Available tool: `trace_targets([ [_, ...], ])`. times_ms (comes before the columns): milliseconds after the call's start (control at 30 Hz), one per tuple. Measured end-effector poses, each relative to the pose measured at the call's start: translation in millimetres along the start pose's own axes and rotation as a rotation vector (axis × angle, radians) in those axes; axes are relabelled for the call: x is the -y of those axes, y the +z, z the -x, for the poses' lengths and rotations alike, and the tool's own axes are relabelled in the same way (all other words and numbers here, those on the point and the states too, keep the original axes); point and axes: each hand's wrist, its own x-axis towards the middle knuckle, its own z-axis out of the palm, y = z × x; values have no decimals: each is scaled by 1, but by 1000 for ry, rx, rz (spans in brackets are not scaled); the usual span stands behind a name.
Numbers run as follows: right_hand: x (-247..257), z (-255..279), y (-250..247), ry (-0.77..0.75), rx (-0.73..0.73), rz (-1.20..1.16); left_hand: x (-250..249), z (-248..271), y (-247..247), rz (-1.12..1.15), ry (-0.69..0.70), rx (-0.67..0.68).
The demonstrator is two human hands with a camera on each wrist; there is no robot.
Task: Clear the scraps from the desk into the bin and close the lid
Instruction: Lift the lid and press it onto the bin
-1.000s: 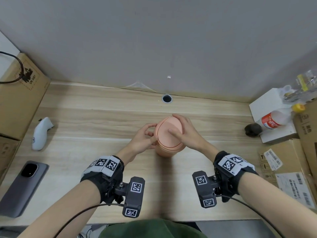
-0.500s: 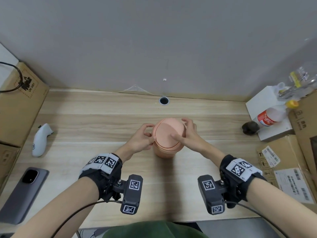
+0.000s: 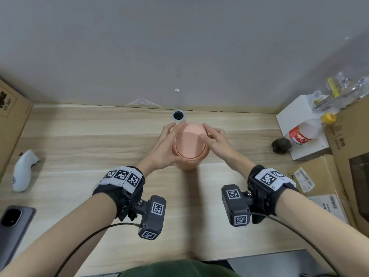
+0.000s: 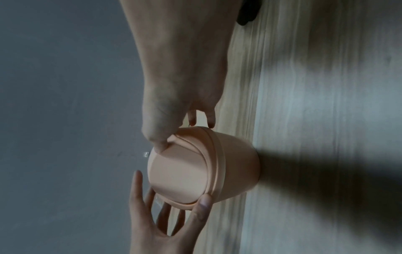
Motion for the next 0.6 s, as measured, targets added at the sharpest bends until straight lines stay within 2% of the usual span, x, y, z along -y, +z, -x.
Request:
trace_targets([
  [133,11,-27,0,-26,-68,2,-3,-20,3,-113,99,-46],
  [233,21,-48,3,-112,-113,0,0,-32,-1,-118,57,-124],
  [333,30,-70,8,-125,-105,-10,3,-48,-9,-171,15,-159],
  [467,35,-86,7,-143,-61,14,7,-70,-25,-250,-43,-122],
  [600,37,-94,4,-142,-87,-18,6,-81,-34,-226,-46,-82],
])
